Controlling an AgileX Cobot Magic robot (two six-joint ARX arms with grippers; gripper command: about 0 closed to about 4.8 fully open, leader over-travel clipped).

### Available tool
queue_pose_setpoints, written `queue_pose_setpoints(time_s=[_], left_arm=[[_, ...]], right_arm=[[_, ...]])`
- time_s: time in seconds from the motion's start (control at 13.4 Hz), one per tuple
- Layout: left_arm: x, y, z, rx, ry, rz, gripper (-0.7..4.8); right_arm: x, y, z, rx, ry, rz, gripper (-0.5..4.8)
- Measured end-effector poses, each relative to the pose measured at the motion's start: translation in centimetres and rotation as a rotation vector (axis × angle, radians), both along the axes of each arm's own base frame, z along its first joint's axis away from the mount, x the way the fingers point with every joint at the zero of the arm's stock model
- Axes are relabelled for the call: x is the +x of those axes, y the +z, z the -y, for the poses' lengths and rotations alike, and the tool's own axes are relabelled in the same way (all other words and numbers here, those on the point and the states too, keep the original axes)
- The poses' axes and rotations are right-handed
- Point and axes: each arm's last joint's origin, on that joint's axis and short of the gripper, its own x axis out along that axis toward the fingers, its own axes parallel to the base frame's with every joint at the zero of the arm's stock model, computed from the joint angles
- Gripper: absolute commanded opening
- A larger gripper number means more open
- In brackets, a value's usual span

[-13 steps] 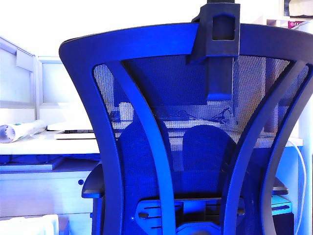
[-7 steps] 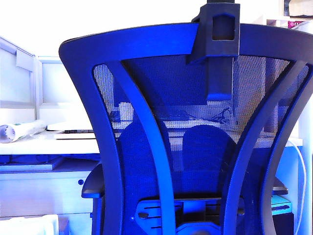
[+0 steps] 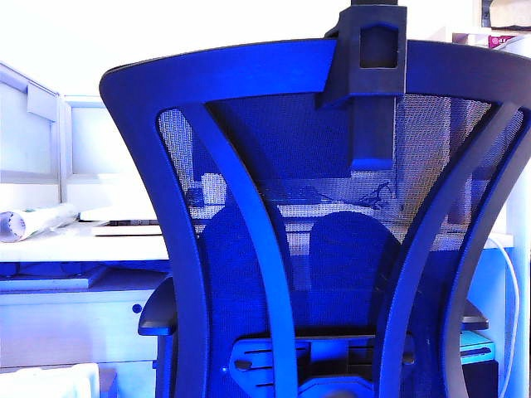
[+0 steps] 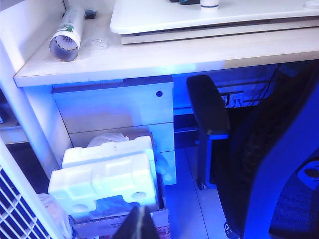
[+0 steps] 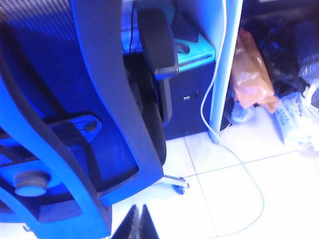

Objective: Pull out the black chair under the table.

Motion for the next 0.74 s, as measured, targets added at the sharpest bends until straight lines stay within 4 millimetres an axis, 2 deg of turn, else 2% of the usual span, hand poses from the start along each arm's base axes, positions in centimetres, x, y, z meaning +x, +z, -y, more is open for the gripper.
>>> queue_pose_setpoints(time_s=[0.3,0.74], left_arm=[[0.0,0.0,0.0,0.0,0.0,0.0,-0.04],[0.0,0.0,0.0,0.0,0.0,0.0,-0.04]], right_arm=[[-0.2,-2.4,-0.1,0.015,0.021,-0.078,-0.06],[-0.2,-2.3,-0.1,0.015,0.02,-0.069,-0.05]])
